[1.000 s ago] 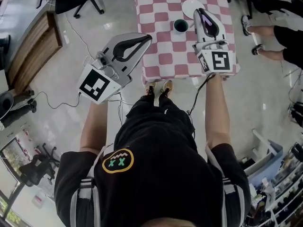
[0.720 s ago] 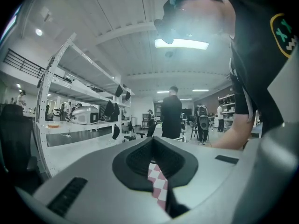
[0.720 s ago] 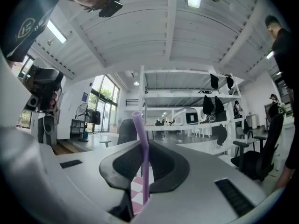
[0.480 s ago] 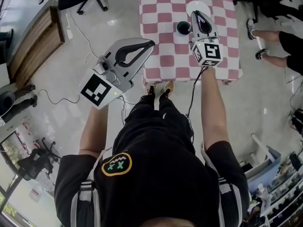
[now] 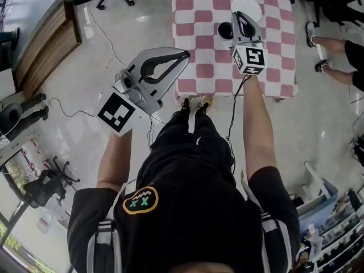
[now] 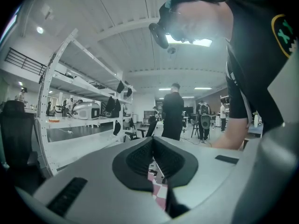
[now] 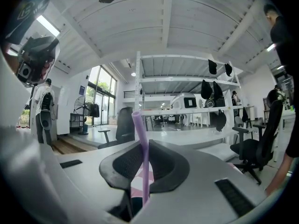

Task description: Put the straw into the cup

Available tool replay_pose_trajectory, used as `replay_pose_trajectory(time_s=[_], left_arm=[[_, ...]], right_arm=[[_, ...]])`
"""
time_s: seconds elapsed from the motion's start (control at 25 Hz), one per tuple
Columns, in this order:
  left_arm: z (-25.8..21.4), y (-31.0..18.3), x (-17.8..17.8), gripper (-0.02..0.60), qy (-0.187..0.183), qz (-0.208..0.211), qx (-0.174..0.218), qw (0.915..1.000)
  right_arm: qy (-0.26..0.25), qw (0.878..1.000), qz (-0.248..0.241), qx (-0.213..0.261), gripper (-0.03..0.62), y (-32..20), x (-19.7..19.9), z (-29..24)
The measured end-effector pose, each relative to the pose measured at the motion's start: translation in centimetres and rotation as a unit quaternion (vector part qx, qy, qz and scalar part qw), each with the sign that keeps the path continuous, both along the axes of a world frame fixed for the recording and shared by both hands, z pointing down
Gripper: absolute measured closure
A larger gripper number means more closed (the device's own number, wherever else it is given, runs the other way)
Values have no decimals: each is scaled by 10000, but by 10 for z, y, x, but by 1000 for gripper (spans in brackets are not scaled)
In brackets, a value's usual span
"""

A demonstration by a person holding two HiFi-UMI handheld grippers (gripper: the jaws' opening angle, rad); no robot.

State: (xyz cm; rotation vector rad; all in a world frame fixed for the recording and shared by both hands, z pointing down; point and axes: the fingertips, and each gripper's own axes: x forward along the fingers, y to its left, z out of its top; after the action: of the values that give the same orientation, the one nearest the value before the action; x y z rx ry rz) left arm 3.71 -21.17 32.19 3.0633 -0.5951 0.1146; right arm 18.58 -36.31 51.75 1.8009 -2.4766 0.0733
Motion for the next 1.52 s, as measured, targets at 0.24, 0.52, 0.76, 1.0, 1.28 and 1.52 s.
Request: replay_pose_trajectory(time_s=[0.24,0.52,0.76,1.0,1.28,1.52], left_arm=[[10,-2,3,563,-89,-25,-67,9999],[19,-6,12,563,-99,-9,-105,9999],[25,-8,17,563,-126,35,-166,9998],[30,-11,22,563,-109,75,-195,9997],[31,-9,24,563,-95,112,-214,9997],[29,-5,22,563,-81,108,-177,9998]], right_arm=[[98,9998,-28,-148,542,1,0,25],[310,9991,-61,-283,542,2,-1,50],[424,9982,5,-418,542,3,3,69],[508,9976,82,-474,540,7,5,79],[546,9970,122,-532,539,13,6,82],[535,9969,115,-559,505,15,7,81]])
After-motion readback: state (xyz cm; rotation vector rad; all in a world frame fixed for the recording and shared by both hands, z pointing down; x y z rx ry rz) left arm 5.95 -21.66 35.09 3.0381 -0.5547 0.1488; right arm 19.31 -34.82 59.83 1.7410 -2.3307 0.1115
